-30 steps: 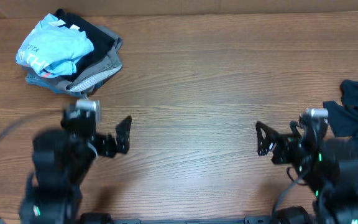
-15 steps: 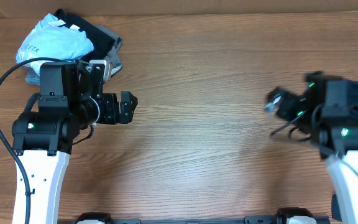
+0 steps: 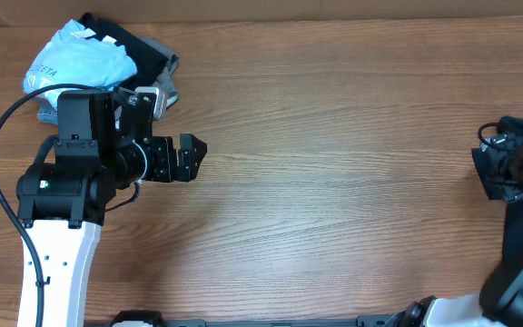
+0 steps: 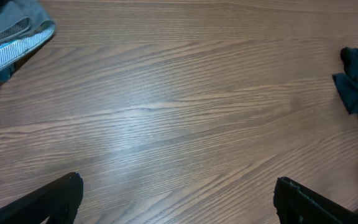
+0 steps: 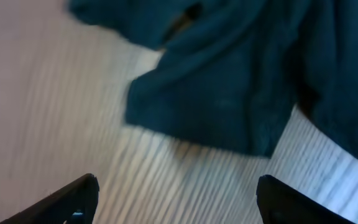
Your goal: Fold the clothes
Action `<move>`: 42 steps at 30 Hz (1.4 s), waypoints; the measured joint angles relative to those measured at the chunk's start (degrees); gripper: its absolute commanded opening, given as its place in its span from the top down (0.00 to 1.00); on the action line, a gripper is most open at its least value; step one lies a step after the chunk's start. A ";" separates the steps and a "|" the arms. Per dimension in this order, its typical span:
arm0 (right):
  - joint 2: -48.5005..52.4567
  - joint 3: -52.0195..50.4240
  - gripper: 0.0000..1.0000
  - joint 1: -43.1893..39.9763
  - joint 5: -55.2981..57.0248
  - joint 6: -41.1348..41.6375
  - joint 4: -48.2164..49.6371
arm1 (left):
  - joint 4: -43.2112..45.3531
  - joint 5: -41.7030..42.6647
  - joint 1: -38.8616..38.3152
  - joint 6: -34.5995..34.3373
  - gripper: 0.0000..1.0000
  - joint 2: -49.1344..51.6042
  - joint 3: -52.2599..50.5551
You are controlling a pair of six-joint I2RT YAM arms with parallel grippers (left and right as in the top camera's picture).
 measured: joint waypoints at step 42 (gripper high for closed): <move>-7.78 5.92 0.63 58.40 -15.82 -12.02 -3.65 | -2.23 -10.82 0.00 0.15 0.00 -0.04 17.11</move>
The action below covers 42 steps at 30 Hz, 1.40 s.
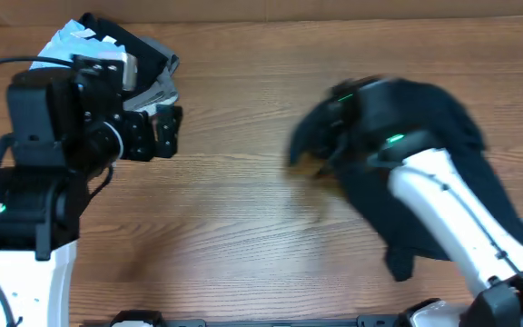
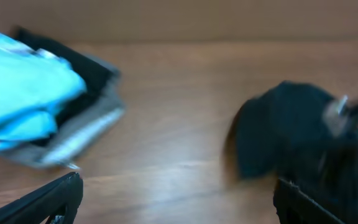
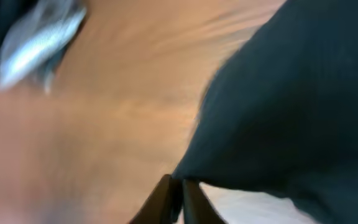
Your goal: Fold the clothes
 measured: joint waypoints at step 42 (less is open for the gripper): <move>-12.07 1.25 0.14 -34.29 14.36 13.88 -26.80 | 0.09 -2.62 -13.44 5.01 0.55 57.13 4.85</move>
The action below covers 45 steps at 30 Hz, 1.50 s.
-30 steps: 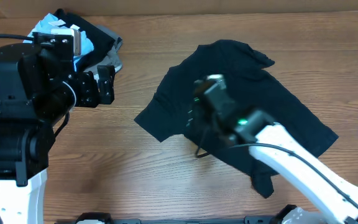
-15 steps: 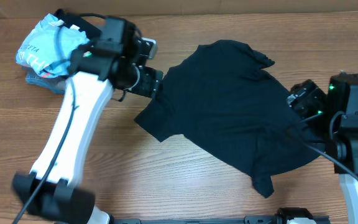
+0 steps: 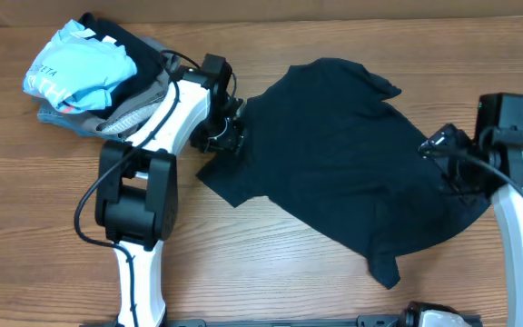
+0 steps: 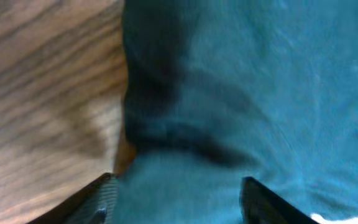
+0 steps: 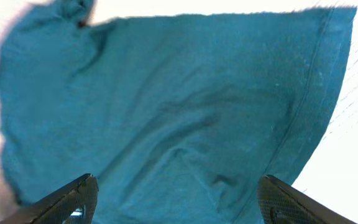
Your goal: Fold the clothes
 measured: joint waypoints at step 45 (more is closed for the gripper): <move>27.23 -11.93 0.96 -10.32 -9.77 -13.07 23.91 | -8.79 -4.26 12.76 -11.50 0.41 -5.40 0.02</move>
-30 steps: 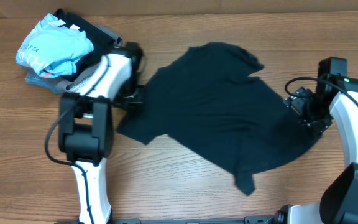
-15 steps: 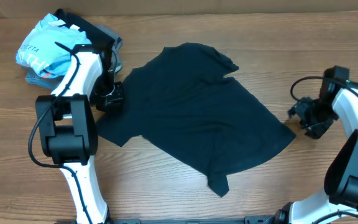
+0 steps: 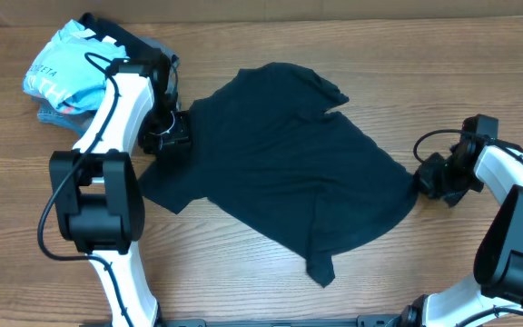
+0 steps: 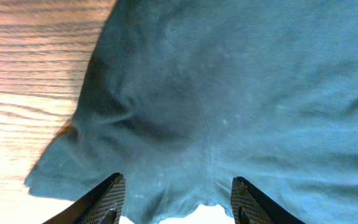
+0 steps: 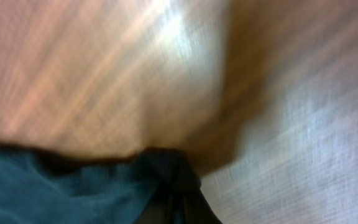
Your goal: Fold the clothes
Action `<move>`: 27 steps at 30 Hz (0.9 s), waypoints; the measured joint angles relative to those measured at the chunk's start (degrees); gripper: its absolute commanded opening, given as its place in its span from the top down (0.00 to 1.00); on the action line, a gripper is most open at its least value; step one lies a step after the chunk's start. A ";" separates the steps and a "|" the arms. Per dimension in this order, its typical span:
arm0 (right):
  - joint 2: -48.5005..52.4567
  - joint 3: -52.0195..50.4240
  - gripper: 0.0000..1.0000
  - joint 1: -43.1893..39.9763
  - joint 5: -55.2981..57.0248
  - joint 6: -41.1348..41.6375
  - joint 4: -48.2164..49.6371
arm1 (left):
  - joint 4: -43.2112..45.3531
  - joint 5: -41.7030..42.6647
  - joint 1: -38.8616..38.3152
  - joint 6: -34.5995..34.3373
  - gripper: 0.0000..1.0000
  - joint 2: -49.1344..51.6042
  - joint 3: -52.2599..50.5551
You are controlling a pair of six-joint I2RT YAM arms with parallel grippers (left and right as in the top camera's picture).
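Observation:
A dark teal T-shirt [image 3: 280,154] lies spread out and rumpled across the middle of the wooden table [image 3: 243,291]. My left gripper [image 3: 169,138] sits at the shirt's left edge, near a sleeve. In the left wrist view it [image 4: 179,199] is open, its fingers [image 4: 112,194] wide apart low over wrinkled cloth [image 4: 229,93]. My right gripper [image 3: 428,180] is at the shirt's right edge. The right wrist view is blurred; there the gripper [image 5: 179,199] is shut on a pinch of the dark cloth [image 5: 61,180].
A stack of folded clothes with a light blue garment [image 3: 71,68] on top sits at the back left corner, just behind my left arm. The right arm's cable [image 3: 434,138] loops above the table near the shirt's right edge.
The shirt lies further left, and my left gripper, still open, has moved left with its edge. My right gripper, open over the shirt before, is now shut on its right edge.
At first the shirt was bunched at the table's right edge under my open right gripper, with my left gripper open near the stack. Then my right gripper, shut on it, was at mid-table. Then the shirt lay spread, both grippers open at its edges; now it lies further left.

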 measured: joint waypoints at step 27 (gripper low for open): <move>-0.26 36.20 0.28 -7.43 -0.87 -0.72 -33.53 | 1.70 5.22 -7.78 4.92 0.26 -7.89 -0.15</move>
